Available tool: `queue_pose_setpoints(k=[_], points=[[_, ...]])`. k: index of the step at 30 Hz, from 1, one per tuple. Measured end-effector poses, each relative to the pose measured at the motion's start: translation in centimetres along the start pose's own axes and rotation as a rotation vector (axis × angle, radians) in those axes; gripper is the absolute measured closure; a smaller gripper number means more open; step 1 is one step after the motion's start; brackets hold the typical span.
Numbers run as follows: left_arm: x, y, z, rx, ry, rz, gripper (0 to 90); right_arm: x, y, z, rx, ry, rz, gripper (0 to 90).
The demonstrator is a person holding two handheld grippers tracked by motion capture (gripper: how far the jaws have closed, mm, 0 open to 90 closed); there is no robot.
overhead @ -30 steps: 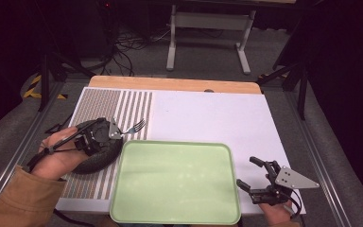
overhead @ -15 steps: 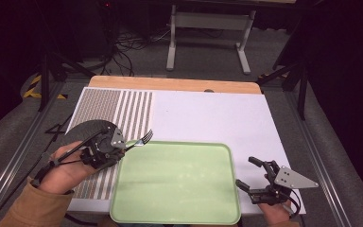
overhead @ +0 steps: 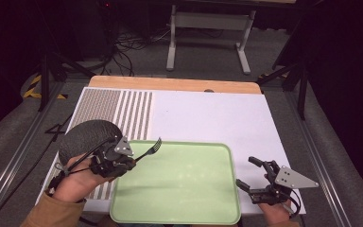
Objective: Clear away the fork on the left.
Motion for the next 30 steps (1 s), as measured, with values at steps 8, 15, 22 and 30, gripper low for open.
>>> queue_pose_setpoints(k=[8, 15, 22, 30], points=[[1.1, -0.1, -1.5, -0.016, -0.04, -0.01, 77.4, -0.1, 0.0, -0.2, 0.0, 0.007, -0.003, 11.8], [1.8, -0.4, -2.3, -0.026, -0.079, 0.009, 77.4, -0.2, 0.0, -0.3, -0.003, 0.009, -0.001, 11.9], [2.3, -0.6, -3.5, -0.072, -0.111, 0.013, 77.4, -0.2, 0.0, -0.3, -0.002, 0.009, 0.002, 11.9], [2.8, -0.8, -4.5, -0.12, -0.137, 0.03, 77.4, -0.2, 0.1, -0.2, 0.002, 0.008, 0.002, 12.0]])
Point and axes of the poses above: each handheld gripper's, and its own axes: z roughly backward along the jaws, y roughly out of its top, x roughly to its right, the point moved 10 cm from there along -z, roughly forward along the jaws, and after that the axes turned 8 degrees about -x, right-handed, at the moved point
